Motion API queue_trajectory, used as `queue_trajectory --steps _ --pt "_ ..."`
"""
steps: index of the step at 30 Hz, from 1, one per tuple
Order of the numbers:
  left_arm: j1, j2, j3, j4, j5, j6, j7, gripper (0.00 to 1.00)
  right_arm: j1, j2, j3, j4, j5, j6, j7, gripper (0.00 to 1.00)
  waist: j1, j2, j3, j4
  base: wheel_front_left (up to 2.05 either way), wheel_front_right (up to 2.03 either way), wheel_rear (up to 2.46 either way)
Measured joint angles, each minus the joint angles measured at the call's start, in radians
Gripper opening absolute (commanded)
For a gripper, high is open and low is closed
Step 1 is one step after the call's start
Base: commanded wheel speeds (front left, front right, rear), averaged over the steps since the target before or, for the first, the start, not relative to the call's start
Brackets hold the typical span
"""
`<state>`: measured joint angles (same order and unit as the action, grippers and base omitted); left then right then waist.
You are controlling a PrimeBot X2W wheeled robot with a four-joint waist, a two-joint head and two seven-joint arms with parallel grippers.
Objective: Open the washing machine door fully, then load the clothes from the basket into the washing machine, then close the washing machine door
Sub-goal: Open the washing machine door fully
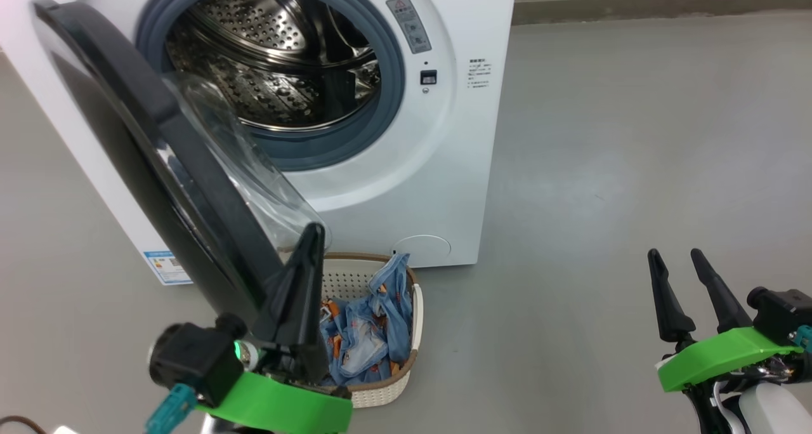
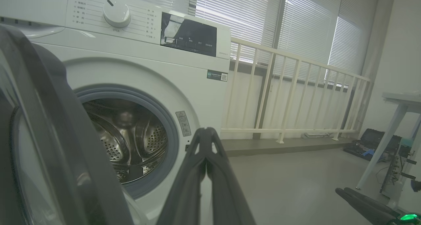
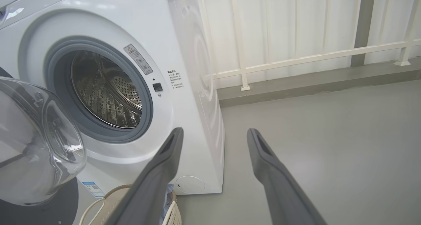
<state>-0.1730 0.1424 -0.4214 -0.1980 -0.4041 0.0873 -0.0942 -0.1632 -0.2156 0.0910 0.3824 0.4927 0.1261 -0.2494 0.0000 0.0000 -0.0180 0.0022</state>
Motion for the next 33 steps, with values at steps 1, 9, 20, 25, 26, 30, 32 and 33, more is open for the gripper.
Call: queue_trajectory --steps 1,9,20,25,26,30,32,33 --pt "0.005 0.0 -0.001 0.017 -0.008 0.0 0.007 0.0 -0.002 0.0 0.0 0.0 0.0 0.0 0.0 1.0 -0.0001 0.0 0.002 -0.005 0.0 0.0 0.0" --pt "0.029 -0.01 -0.034 0.147 -0.056 -0.029 0.026 0.0 -0.018 0.003 0.003 -0.002 0.0 0.0 0.0 1.0 0.0 0.0 0.019 -0.029 0.0 0.0 0.0" --pt "0.029 -0.021 -0.02 0.312 -0.1 -0.034 0.015 0.0 -0.018 0.009 0.007 0.001 0.0 0.0 0.0 1.0 0.0 0.0 0.031 -0.042 0.0 0.0 0.0" --pt "0.022 -0.033 0.002 0.383 -0.118 -0.034 -0.005 0.0 -0.018 0.009 0.011 0.008 0.001 0.0 0.0 1.0 0.0 0.0 0.029 -0.03 0.0 0.0 0.0" --pt "0.019 -0.033 0.004 0.394 -0.123 -0.034 -0.008 0.0 -0.018 0.009 0.012 0.008 0.001 0.0 0.0 1.0 0.0 0.0 0.027 -0.027 0.0 0.0 0.0" --pt "0.012 -0.039 0.006 0.419 -0.132 -0.043 -0.019 0.0 -0.018 0.009 0.017 0.01 0.002 0.0 0.0 1.0 0.0 0.0 0.021 -0.013 0.0 0.0 0.0" --pt "0.012 -0.04 0.006 0.424 -0.135 -0.043 -0.022 0.0 -0.018 0.009 0.02 0.011 0.004 0.0 0.0 1.0 0.0 0.0 0.019 -0.004 0.0 0.0 0.0" --pt "0.012 -0.041 0.006 0.425 -0.14 -0.043 -0.022 0.0 -0.018 0.009 0.021 0.011 0.006 0.0 0.0 1.0 0.0 0.0 0.017 0.001 0.0 0.0 0.0"
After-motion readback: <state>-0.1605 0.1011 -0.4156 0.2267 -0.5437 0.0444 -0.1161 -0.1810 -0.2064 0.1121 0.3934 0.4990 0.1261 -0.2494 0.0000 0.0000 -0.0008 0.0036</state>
